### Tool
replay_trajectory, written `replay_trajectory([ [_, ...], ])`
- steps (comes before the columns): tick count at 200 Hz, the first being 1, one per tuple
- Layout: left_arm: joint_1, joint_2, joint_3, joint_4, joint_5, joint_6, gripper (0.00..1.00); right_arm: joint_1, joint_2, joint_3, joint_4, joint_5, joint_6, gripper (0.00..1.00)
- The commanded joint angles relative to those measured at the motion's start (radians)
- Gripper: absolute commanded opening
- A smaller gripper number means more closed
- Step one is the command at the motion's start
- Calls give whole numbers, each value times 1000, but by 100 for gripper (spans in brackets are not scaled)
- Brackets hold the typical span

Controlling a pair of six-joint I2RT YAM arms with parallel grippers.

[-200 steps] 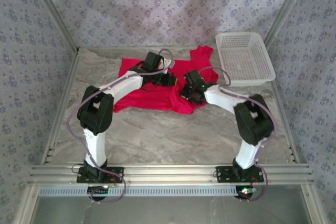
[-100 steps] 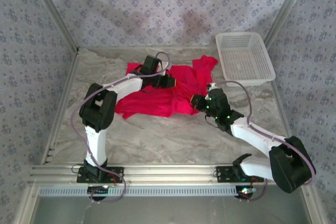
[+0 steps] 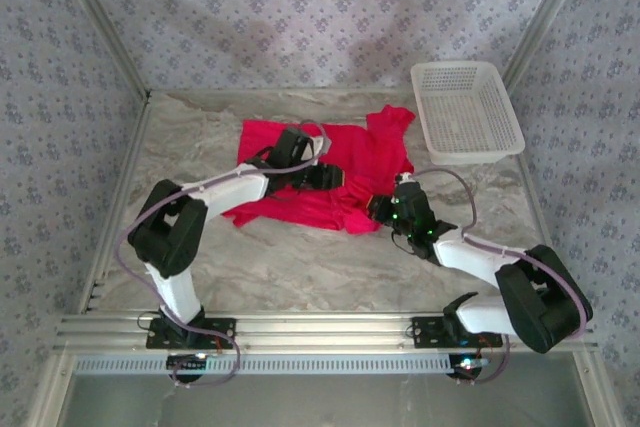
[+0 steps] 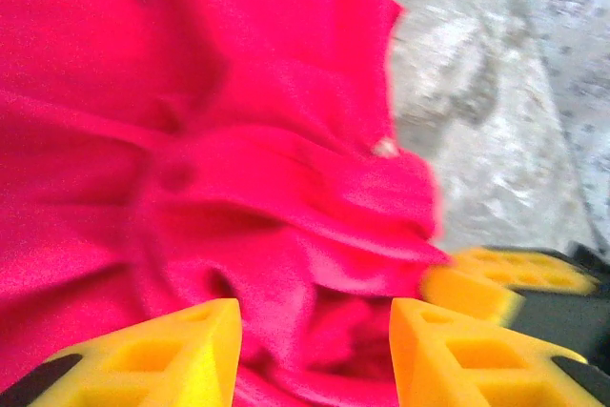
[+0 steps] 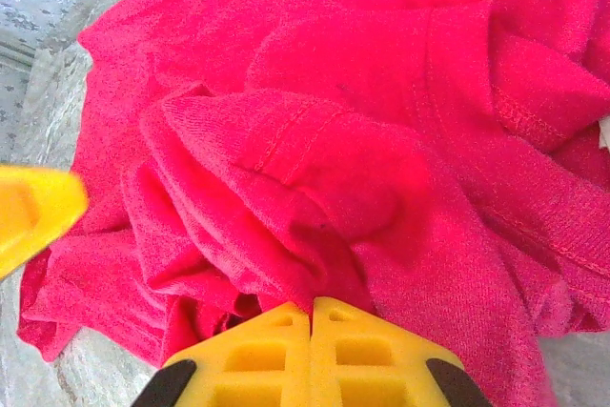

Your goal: Fold the inside-out t-shirt

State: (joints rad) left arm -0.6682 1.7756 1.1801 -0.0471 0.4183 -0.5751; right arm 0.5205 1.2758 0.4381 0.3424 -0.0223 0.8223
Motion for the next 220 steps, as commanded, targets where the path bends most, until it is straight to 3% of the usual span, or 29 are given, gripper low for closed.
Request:
replay_trajectory([
  [1,-19,-36,-55,50,3,-144,37,5,-13,-9,14,50,-11,0],
  [29,-38,15,-101,136,50,-281,41,7,-17,1,8,53,-7,0],
  [64,-46,103,-33,156,42,-326,55,17,-29,10,2,52,-13,0],
  [89,-52,167,50,130,29,-333,56,28,-32,9,-4,61,-15,0],
  [102,-52,201,75,118,37,-339,47,33,-31,7,-6,65,-14,0],
  [129,-39,215,111,95,47,-339,0,29,-18,11,-36,112,-16,0],
  [155,-12,150,233,-12,47,-241,0,-23,58,9,-43,238,28,0],
  [176,0,88,319,-15,121,-172,0,-111,182,25,-1,202,95,0],
  [196,4,51,308,77,250,-177,0,-131,279,84,-19,153,115,0],
  [220,11,35,177,261,374,-250,0,-110,282,131,-50,122,112,0],
])
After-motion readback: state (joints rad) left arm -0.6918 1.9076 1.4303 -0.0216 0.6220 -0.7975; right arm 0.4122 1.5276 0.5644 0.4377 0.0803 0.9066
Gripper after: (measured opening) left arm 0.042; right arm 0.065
